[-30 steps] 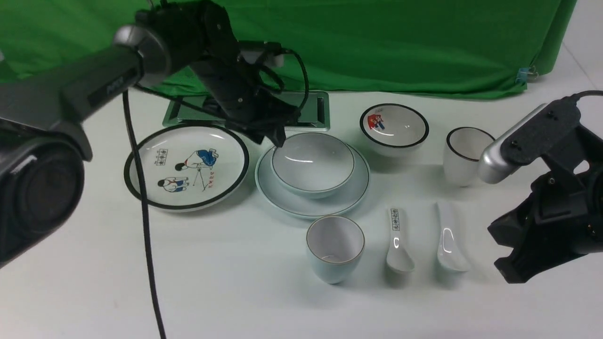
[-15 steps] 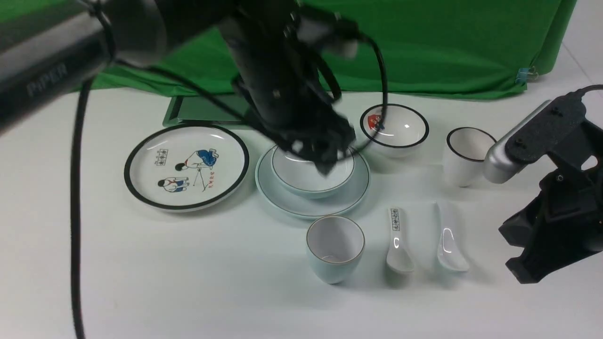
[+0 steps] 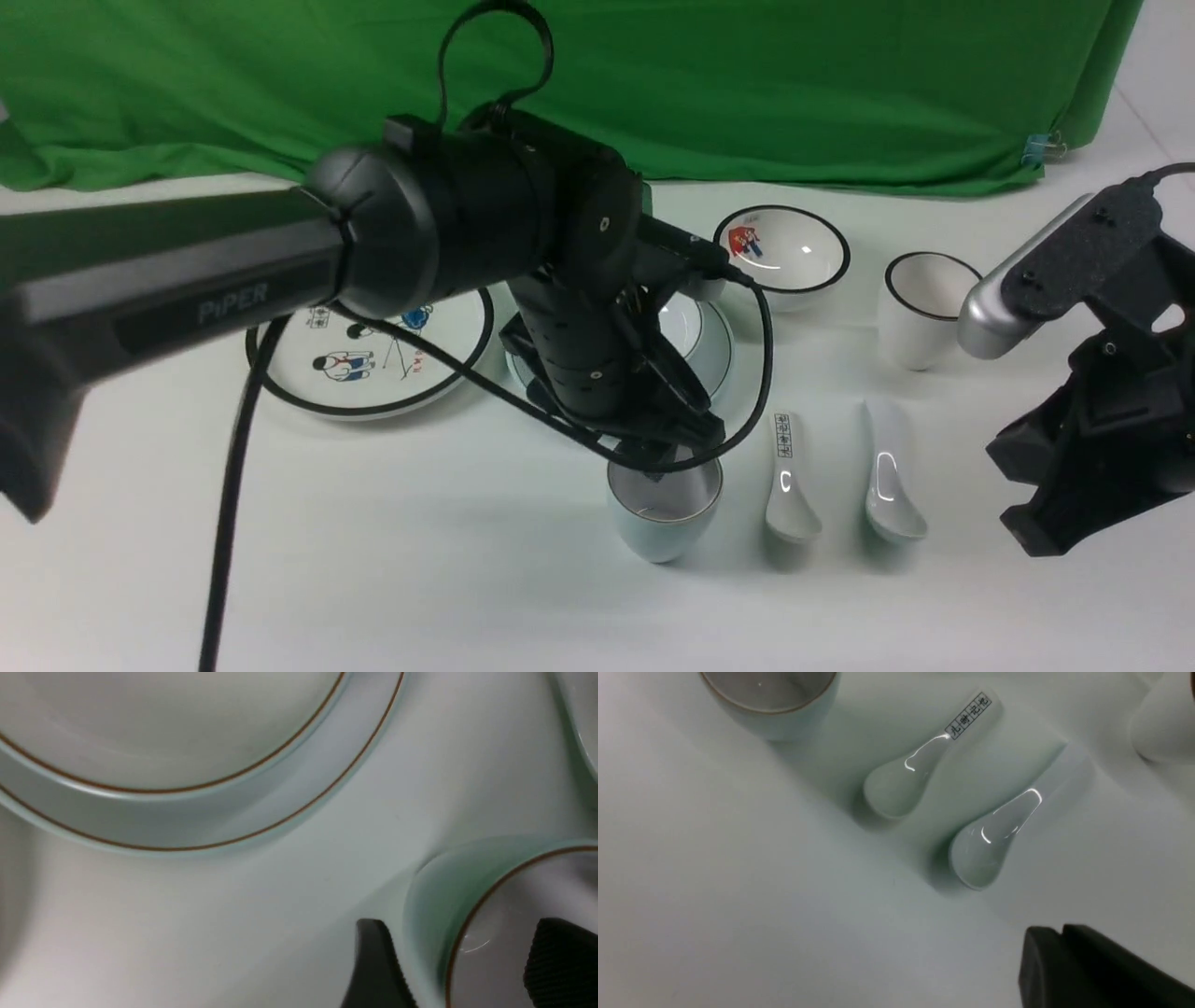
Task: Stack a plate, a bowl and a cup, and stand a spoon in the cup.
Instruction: Use the left arm to grab a blue teacup, then use the left arm to put the blue teacup into the blue rice bowl in the middle
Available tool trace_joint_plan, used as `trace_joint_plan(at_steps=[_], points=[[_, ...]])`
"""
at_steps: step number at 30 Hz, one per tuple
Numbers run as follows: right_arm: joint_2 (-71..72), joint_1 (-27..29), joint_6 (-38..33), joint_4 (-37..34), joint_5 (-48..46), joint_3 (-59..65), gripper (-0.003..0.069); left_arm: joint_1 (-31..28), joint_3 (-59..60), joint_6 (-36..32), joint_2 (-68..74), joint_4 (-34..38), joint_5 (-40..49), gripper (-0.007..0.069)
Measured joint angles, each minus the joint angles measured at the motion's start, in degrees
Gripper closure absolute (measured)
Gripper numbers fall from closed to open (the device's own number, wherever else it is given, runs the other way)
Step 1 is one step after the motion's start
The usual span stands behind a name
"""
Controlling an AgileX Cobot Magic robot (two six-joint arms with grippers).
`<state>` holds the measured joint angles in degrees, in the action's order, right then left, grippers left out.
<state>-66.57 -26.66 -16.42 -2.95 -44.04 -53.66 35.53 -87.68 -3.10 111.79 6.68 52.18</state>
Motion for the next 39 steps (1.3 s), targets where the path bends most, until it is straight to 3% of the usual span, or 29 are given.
trace_joint_plan(at_steps=[3, 9, 19, 25, 32, 39], points=[[0.0, 0.0, 0.0, 0.12, 0.33, 0.0, 0.0588, 0.04, 0.0, -1.35, 1.33, 1.58, 0.84, 0.034], [0.0, 0.0, 0.06, 0.2, 0.92, 0.0, 0.0587, -0.25, -0.37, -3.77, 2.02, -0.4, 2.58, 0.0621], [0.0, 0.0, 0.28, 0.26, -0.12, -0.2, 0.0587, -7.09, -16.96, -6.37, -0.41, -2.93, 6.1, 0.0631], [-1.38, 0.0, 1.53, 0.26, -0.2, -1.4, 0.0587, -12.22, -32.2, -7.5, 11.34, -2.71, 11.89, 0.0631], [-3.24, 0.0, 1.83, 0.26, -0.74, -1.88, 0.0587, -12.44, -41.34, -6.21, 21.27, -2.54, 13.7, 0.063], [-5.49, 0.0, 2.89, 0.26, -1.17, -1.88, 0.0585, -12.49, -42.19, -5.84, 23.13, -2.54, 14.97, 0.0592]])
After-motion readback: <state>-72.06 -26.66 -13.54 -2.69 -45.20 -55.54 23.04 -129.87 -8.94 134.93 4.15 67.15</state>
